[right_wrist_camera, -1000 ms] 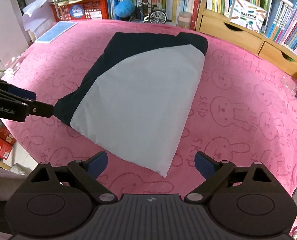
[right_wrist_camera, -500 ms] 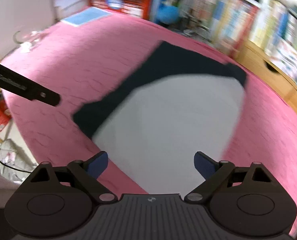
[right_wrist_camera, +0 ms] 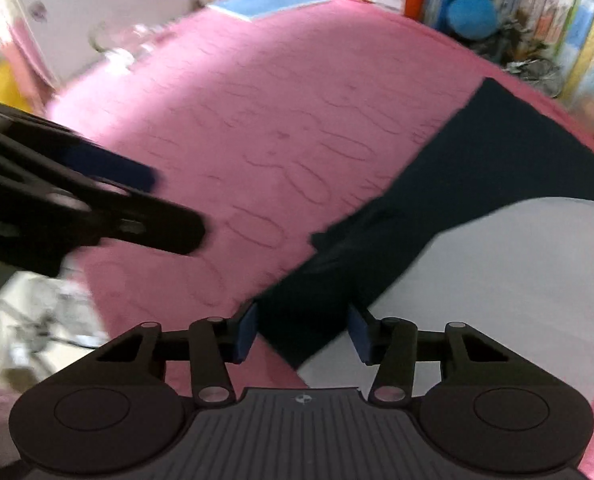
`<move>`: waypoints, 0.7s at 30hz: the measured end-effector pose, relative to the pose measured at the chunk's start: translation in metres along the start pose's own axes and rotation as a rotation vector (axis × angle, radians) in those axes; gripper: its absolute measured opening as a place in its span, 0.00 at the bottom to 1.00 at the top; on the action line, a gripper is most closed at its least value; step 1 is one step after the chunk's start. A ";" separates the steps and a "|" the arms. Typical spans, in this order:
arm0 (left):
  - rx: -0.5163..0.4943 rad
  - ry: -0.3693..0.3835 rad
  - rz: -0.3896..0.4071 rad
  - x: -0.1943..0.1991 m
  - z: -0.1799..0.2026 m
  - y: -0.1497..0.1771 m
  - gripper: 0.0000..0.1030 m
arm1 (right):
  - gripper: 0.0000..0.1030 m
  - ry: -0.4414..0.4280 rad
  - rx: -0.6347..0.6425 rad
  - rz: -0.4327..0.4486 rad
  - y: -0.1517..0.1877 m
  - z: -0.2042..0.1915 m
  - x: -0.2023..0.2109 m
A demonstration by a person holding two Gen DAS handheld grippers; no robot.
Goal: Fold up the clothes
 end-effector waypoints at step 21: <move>-0.215 -0.028 -0.104 -0.067 0.036 -0.003 0.55 | 0.24 0.185 -0.041 0.158 -0.161 0.091 -0.073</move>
Point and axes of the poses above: each gripper's, at about its wrist camera, not at the fingertips, and x roughly against the way its jaws point, z to its right, y to its underside, the point moved 5 cm from there along -x, roughly the way its jaws point, and after that the axes turned 15 degrees about -x, right-handed, at the moved point
